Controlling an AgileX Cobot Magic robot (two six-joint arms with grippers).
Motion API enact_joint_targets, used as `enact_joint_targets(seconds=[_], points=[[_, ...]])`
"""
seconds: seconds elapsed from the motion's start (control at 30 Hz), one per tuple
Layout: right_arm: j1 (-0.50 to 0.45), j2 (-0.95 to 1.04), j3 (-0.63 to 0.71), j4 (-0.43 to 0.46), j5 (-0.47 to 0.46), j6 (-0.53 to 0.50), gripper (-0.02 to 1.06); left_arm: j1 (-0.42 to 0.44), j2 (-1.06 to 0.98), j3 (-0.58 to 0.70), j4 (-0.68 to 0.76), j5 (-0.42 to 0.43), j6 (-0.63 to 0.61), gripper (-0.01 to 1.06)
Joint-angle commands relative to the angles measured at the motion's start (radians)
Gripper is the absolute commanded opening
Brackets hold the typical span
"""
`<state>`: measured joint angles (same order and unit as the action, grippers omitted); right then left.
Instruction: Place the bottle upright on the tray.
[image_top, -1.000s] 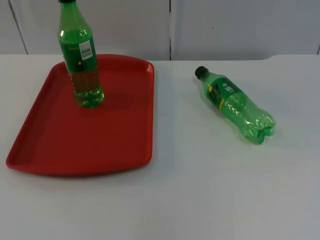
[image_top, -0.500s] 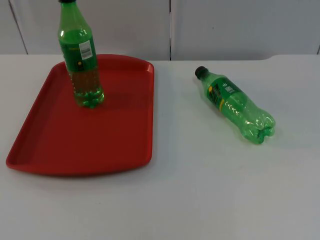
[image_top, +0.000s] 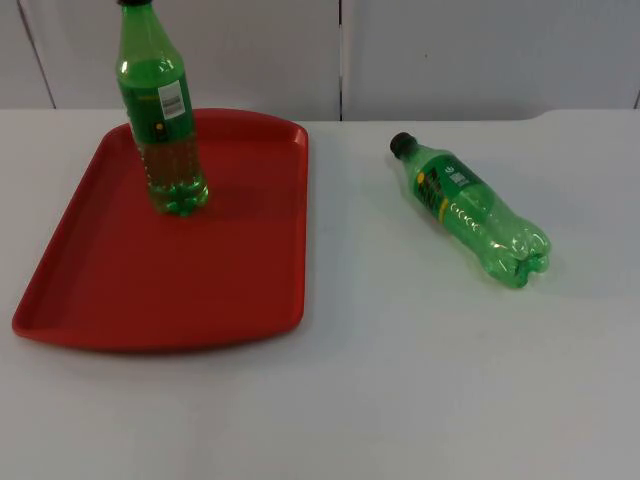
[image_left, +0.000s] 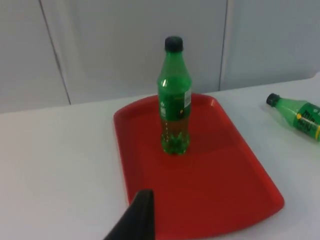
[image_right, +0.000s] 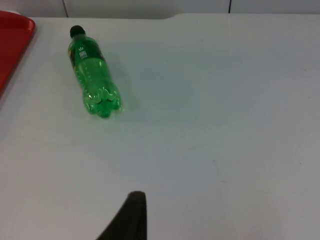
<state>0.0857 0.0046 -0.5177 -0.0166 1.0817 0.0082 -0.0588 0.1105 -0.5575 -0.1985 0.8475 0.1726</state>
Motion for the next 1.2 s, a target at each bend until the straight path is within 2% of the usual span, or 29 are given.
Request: enact_joint_targets(seconds=[0.0, 0.07, 0.23, 0.63, 0.83, 1.17], points=[[-0.006, -0.005, 0.002, 0.0, -0.005, 0.003, 1.05, 0.0, -0.026, 0.007, 0.027, 0.007, -0.024, 1.05], [-0.006, -0.005, 0.002, 0.0, -0.005, 0.003, 1.05, 0.0, -0.043, 0.007, 0.05, 0.016, -0.031, 1.05], [-0.006, -0.005, 0.002, 0.0, -0.005, 0.003, 1.05, 0.0, -0.102, 0.01, 0.156, 0.122, -0.125, 1.05], [-0.006, -0.005, 0.002, 0.0, -0.005, 0.003, 1.05, 0.0, -0.11, 0.035, 0.137, 0.139, -0.126, 1.05], [-0.006, -0.005, 0.002, 0.0, -0.005, 0.003, 1.05, 0.0, -0.11, 0.06, 0.143, 0.228, -0.126, 1.05], [-0.006, -0.005, 0.002, 0.0, -0.005, 0.003, 1.05, 0.0, -0.11, 0.063, 0.143, 0.228, -0.126, 1.05]])
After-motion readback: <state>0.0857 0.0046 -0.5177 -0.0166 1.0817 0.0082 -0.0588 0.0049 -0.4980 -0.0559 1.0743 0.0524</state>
